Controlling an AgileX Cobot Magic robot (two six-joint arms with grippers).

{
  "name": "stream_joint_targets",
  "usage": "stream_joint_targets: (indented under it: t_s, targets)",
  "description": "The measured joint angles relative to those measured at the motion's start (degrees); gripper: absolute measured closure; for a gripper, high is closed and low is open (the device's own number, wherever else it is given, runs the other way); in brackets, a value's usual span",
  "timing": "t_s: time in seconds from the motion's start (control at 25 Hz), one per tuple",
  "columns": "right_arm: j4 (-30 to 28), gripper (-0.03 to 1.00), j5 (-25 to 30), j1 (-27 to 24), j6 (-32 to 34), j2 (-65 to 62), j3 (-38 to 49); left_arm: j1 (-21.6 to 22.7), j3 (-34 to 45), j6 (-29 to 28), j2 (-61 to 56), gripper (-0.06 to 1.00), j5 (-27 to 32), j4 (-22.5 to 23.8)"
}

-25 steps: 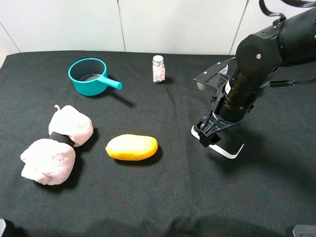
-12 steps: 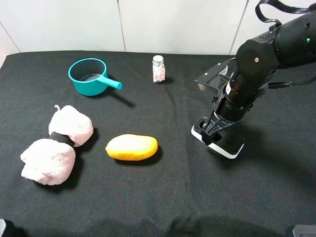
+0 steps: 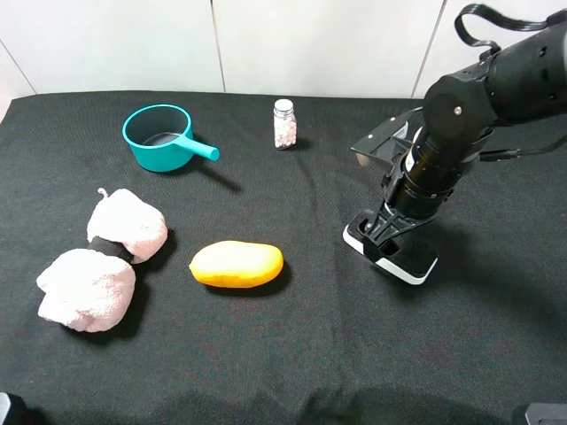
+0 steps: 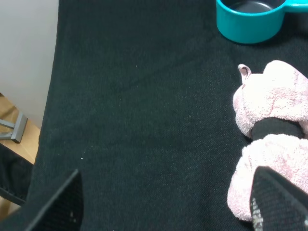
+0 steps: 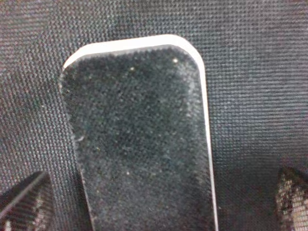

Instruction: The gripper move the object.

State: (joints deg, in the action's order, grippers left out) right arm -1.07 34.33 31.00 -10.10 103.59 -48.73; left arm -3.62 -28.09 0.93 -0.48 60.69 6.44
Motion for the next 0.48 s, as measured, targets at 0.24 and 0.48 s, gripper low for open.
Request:
stream_joint_targets:
  t_s: [0.24, 0.48]
  targets:
    - [0.6, 0.27, -1.05, 0.0, -0.2, 1.74, 0.0, 0.0, 0.0, 0.0, 0.0, 0.18, 0.0, 0.0]
    - [1.07, 0.27, -2.07, 0.0, -0.46, 3.03, 0.0, 0.0, 0.0, 0.0, 0.0, 0.18, 0.0, 0.0]
